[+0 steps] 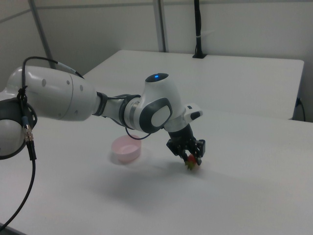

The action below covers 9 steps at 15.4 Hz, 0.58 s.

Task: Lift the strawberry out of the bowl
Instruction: 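Carry the strawberry away from the bowl and lower it to the table, then open the gripper, release the strawberry, and raise the gripper away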

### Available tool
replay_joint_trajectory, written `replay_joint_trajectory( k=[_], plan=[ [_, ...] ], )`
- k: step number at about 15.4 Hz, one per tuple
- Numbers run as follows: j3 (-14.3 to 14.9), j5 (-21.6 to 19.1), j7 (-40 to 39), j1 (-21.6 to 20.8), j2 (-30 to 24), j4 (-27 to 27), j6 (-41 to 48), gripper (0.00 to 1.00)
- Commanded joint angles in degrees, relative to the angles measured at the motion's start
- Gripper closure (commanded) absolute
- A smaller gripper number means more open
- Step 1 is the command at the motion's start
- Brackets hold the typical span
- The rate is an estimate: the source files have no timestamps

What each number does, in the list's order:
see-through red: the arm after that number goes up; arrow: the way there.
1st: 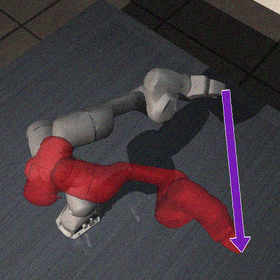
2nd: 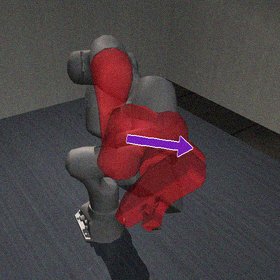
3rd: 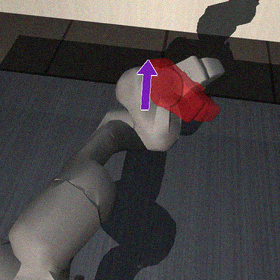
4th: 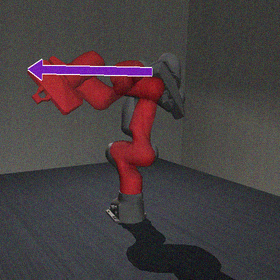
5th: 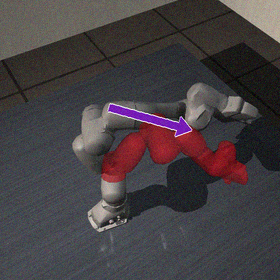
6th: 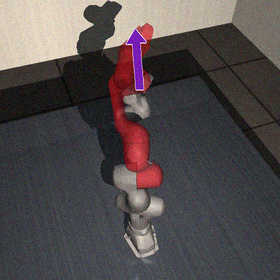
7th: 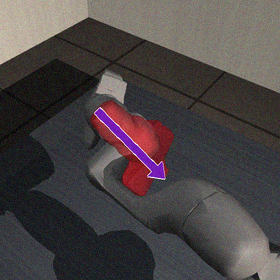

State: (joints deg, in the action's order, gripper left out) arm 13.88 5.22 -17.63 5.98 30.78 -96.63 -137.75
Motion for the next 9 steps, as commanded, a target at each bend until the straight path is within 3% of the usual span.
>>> replay_joint_trajectory(
  k=[1, 4, 7, 9],
  plan=[
    [0.98, -0.74, 1.98, -1.76, -1.86, -0.14, -0.07, 0.0],
    [0.98, -0.48, 11.7, -3.16, -8.26, -0.58, 3.34, 0.0],
    [-0.34, 0.31, 21.48, -5.88, -16.34, -0.41, 15.62, 0.0],
    [-4.27, 0.49, 22.03, -6.25, -22.14, -0.49, 25.46, 0.0]
  ],
)
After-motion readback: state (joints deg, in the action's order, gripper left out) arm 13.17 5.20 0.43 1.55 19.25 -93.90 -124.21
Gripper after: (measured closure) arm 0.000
